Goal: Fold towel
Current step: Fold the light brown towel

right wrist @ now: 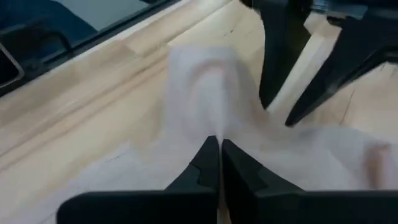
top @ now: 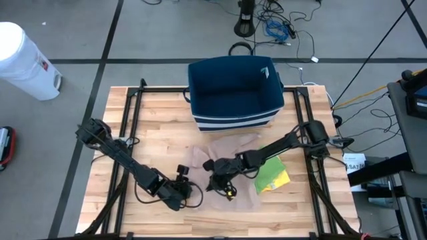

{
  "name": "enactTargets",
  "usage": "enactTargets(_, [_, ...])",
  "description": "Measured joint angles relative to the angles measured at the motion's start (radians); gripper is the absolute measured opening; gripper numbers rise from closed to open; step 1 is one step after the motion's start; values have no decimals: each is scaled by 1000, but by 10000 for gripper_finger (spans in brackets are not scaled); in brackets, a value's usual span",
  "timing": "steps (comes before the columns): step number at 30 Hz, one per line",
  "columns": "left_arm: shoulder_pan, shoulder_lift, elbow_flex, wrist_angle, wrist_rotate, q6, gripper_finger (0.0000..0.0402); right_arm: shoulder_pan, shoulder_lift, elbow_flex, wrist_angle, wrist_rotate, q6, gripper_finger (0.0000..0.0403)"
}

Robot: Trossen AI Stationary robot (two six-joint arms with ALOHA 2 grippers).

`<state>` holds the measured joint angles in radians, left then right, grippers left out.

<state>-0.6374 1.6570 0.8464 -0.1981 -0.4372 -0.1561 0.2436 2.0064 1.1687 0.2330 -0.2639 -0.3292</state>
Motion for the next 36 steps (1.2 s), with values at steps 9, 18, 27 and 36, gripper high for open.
enactTargets(9, [-46, -132, 3, -13, -97, 4, 119, -5, -78, -1, -115, 51, -5, 1])
enactTargets(18, [-77, -174, 3, -34, -103, -44, 119, -43, -33, -2, -276, 53, 63, 27])
enactTargets(27, [-78, -172, 3, -40, -78, -98, 119, -7, -47, -2, -258, 50, 82, 147])
enactTargets(36, [-78, -171, 3, -40, -67, -106, 119, 49, -91, -1, -279, 32, 108, 157])
